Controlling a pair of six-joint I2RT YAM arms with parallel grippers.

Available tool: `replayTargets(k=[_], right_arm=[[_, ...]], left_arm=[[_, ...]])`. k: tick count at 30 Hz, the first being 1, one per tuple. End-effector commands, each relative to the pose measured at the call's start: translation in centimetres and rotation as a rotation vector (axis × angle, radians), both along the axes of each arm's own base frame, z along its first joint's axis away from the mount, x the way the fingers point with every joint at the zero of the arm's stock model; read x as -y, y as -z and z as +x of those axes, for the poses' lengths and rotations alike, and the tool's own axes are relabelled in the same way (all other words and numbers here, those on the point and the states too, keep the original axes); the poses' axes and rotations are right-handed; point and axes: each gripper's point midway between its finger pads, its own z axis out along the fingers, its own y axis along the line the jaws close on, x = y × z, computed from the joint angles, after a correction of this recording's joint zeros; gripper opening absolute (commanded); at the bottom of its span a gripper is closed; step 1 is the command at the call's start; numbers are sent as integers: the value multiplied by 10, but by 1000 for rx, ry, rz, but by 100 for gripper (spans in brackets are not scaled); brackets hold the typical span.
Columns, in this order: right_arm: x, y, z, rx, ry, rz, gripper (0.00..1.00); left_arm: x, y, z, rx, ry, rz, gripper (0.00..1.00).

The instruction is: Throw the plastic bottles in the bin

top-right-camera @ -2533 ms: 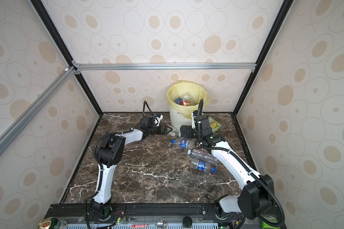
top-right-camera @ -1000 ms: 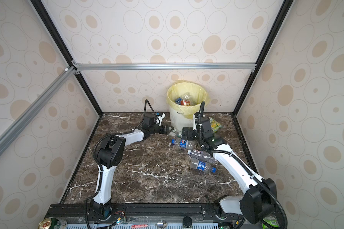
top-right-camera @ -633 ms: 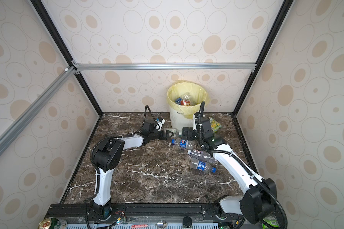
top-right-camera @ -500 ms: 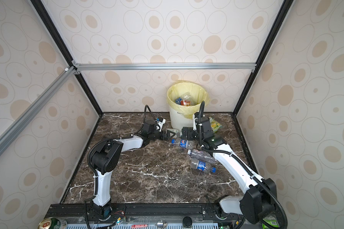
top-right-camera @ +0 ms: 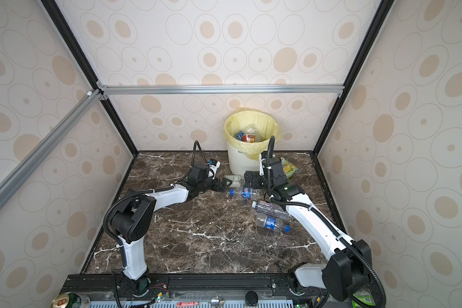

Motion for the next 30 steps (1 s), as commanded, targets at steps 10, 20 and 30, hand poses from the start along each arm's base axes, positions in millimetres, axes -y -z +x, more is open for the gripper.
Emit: replayTargets(k=[10, 20, 30], right_arm=[[11, -4, -12, 18, 11, -9, 100], [13, 1, -7, 6, 22, -10, 100], [10, 6, -3, 1, 22, 3, 100]], left_arm=[[16, 20, 44, 119, 125, 234, 99], [34, 32, 47, 98, 188, 190, 99], [39, 16, 20, 54, 161, 71, 99]])
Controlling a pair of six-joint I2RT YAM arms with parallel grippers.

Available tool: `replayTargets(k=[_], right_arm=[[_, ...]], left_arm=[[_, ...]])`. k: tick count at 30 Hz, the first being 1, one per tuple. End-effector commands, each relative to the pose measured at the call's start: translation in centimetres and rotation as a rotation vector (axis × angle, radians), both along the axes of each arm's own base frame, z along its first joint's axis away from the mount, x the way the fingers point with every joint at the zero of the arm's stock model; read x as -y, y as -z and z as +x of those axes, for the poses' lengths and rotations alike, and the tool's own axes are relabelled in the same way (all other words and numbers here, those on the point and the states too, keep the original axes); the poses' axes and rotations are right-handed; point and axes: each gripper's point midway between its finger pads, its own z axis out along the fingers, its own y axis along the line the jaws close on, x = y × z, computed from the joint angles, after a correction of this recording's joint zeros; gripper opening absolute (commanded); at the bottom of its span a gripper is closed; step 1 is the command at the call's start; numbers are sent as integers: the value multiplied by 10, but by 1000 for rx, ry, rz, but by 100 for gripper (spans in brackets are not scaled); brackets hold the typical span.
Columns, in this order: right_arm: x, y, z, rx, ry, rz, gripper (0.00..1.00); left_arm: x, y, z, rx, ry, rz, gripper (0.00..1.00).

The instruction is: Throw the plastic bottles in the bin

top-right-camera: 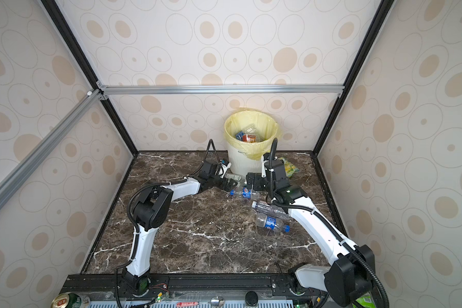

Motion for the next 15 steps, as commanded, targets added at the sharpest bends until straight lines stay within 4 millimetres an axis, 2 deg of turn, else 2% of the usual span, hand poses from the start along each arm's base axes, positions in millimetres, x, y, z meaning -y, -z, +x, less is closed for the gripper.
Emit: replayTargets(k=[1, 7, 14, 15], right_arm=[[1, 4, 3, -3, 8, 4, 100], [2, 7, 2, -2, 5, 2, 100], [4, 8, -2, -2, 12, 1, 100], [5, 8, -2, -1, 13, -1, 100]], left_arm=[[7, -30, -12, 17, 6, -84, 99], [9, -37, -33, 12, 12, -129, 99], [19, -43, -42, -20, 27, -194, 99], [20, -51, -39, 5, 17, -215, 99]])
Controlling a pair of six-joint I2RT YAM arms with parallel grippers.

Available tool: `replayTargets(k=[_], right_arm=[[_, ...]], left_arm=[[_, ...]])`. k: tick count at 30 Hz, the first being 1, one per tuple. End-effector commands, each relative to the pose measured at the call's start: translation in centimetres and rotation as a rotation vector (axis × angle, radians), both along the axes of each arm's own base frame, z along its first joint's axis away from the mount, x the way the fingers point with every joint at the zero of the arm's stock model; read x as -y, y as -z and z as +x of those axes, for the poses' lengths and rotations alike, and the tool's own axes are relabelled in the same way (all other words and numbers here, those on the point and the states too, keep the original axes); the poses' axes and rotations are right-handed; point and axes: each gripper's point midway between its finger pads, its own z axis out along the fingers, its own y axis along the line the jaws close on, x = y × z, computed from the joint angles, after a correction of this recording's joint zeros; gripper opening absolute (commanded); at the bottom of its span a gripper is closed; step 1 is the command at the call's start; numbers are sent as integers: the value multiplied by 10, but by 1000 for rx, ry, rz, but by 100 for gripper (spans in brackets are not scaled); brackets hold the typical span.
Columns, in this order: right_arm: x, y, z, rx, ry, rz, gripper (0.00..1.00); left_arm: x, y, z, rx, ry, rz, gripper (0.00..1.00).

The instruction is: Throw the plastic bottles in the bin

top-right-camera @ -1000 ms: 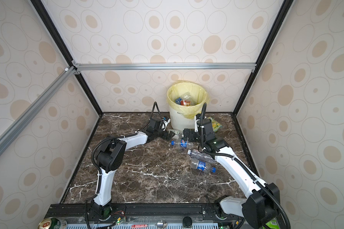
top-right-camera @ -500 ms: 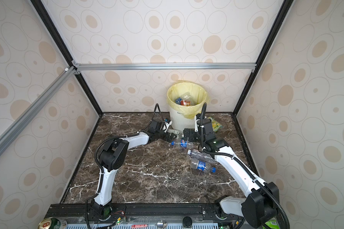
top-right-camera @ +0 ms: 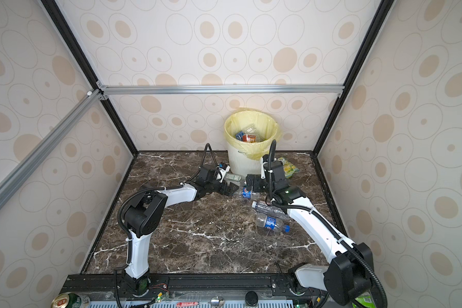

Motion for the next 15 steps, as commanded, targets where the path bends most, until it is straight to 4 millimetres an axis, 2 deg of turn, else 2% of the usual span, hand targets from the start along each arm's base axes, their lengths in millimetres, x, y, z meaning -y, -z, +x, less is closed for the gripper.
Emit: replayTargets(k=[1, 6, 11, 15], right_arm=[[5, -5, -2, 17, 14, 5, 100], [7, -5, -3, 18, 15, -2, 100], [7, -4, -2, 16, 18, 4, 100], [4, -3, 1, 13, 12, 13, 100]], left_arm=[[7, -32, 0, 47, -11, -82, 99], [0, -37, 4, 48, -44, -24, 99], [-16, -55, 8, 100, -87, -9, 99], [-28, -48, 34, 114, -114, 33, 99]])
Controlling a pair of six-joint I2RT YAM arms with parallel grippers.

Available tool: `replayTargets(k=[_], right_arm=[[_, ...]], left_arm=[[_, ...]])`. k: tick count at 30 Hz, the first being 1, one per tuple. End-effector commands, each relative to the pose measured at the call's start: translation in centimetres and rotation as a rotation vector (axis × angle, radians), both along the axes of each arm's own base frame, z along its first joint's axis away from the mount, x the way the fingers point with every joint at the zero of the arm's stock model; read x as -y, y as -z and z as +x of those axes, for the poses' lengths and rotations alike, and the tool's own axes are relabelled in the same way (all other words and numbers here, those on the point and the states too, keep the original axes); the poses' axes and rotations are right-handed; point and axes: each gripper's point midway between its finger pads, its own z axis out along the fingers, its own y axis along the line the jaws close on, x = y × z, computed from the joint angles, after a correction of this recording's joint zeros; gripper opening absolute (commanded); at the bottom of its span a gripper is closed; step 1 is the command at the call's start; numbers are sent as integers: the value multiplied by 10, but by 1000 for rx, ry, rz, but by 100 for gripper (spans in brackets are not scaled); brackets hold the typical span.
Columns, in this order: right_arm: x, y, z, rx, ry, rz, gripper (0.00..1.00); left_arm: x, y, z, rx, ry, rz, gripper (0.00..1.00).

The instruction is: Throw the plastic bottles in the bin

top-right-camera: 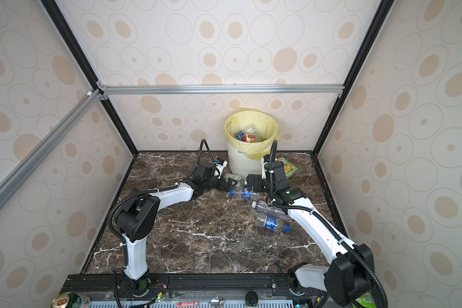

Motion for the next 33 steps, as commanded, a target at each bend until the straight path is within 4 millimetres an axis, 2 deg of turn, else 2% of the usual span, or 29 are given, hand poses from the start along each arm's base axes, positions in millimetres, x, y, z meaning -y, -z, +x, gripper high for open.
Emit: replayTargets(k=[1, 7, 13, 19, 25, 28, 32, 33], right_arm=[[1, -1, 1, 8, 5, 12, 100], [5, -3, -1, 10, 11, -6, 100], [11, -1, -2, 6, 23, -15, 100], [10, 3, 2, -4, 19, -13, 100], [7, 3, 6, -6, 18, -3, 100], [6, 2, 6, -6, 17, 2, 100], [6, 4, 6, -9, 15, 2, 100], [6, 4, 5, -8, 17, 4, 100]], left_arm=[[-11, -5, 27, 43, -27, 39, 99], [-3, 16, 55, 21, 1, 61, 99], [10, 27, 57, -11, 50, 13, 99], [24, 28, 44, -38, 103, -50, 99], [27, 20, 30, -49, 107, -100, 99], [29, 22, 21, -63, 117, -98, 99], [31, 17, 7, -65, 123, -113, 99], [33, 10, 5, -48, 128, -131, 99]])
